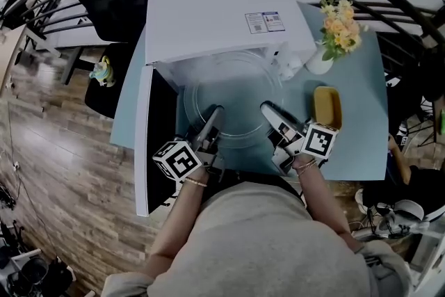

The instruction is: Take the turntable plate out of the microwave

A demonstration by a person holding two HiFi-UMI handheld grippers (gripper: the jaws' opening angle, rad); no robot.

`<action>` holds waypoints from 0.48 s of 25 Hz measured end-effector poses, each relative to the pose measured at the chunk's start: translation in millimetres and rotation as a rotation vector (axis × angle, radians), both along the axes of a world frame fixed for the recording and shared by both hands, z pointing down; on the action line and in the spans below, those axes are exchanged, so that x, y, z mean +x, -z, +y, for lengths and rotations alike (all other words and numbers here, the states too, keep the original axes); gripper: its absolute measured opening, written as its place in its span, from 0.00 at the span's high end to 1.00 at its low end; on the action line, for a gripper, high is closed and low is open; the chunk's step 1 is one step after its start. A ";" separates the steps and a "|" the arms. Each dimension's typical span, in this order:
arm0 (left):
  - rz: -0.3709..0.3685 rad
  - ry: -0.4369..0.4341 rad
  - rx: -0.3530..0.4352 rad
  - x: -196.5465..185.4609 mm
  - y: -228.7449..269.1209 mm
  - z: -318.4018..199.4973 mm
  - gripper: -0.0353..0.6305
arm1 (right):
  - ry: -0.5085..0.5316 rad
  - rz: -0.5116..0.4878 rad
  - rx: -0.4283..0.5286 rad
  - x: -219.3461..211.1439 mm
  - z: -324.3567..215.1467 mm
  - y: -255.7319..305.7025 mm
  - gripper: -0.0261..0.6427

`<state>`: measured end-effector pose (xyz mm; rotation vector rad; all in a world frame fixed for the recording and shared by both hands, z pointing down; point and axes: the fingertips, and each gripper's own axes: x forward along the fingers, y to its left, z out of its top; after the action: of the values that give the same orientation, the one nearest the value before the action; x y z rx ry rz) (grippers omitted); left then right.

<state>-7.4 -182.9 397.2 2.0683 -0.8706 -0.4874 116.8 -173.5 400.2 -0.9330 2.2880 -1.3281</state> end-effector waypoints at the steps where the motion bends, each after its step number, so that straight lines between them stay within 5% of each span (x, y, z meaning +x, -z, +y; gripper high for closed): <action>1: -0.007 -0.001 0.002 -0.4 0.3 0.7 0.78 | 0.000 -0.003 0.000 -0.5 0.8 0.4 0.77; 12: -0.023 -0.033 0.019 2.3 3.5 5.4 0.77 | -0.014 0.002 0.015 1.3 6.1 1.0 0.77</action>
<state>-5.1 -177.5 393.7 2.1061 -0.8463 -0.4570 118.1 -167.5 399.1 -0.9436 2.2855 -1.3038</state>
